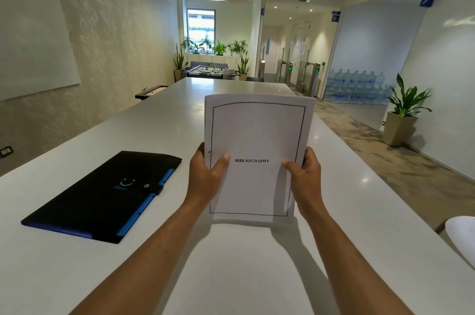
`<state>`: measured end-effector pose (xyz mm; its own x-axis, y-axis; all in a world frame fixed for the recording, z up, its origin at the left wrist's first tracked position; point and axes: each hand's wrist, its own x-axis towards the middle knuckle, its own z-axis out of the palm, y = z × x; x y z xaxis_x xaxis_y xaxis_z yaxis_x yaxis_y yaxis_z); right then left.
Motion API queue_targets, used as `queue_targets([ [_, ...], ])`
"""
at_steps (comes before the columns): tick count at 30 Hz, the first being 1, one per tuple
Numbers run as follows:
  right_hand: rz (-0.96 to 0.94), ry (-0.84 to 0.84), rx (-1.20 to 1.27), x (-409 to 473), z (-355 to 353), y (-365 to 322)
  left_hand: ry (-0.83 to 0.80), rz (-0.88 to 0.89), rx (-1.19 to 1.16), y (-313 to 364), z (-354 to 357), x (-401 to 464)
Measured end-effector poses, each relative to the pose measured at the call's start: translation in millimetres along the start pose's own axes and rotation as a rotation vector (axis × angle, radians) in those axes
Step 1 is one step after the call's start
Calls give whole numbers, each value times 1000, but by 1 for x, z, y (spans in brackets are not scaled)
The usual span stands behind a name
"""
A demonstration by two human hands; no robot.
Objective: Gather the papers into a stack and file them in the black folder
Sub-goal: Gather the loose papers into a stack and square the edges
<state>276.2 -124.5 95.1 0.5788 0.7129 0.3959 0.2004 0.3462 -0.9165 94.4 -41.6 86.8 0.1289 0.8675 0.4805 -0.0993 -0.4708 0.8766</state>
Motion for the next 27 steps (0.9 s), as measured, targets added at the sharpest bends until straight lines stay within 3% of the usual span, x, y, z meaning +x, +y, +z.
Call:
queue_targets([
  [10,59,62,-130,-28,5,36,92,-57,55,-25,7,-23],
  [14,92,33,-219,-26,3,35,25,-114,133,-27,7,-19],
  [21,234,-110,-494,-29,0,45,-46,-456,219,-53,2,-17],
  [27,332,-140,-656,-35,2,64,-145,-446,438,-66,4,-25],
])
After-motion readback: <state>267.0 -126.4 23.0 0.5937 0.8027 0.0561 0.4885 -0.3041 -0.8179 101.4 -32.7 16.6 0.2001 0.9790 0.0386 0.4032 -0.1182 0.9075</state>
